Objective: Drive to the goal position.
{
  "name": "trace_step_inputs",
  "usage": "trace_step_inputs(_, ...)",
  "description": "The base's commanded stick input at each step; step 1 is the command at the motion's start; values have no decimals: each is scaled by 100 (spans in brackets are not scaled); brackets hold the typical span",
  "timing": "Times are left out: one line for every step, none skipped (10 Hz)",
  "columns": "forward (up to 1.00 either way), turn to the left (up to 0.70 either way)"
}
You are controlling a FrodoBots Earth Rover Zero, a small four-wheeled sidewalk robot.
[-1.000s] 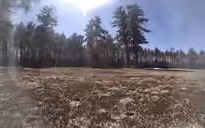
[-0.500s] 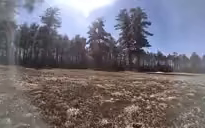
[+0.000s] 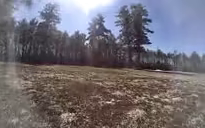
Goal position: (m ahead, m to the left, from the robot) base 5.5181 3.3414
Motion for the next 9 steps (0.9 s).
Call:
trace_step_inputs(50,0)
trace_step_inputs(50,0)
trace_step_inputs(50,0)
trace_step_inputs(50,0)
trace_step_inputs(50,0)
trace_step_inputs(50,0)
trace_step_inputs(50,0)
trace_step_inputs(50,0)
trace_step_inputs(50,0)
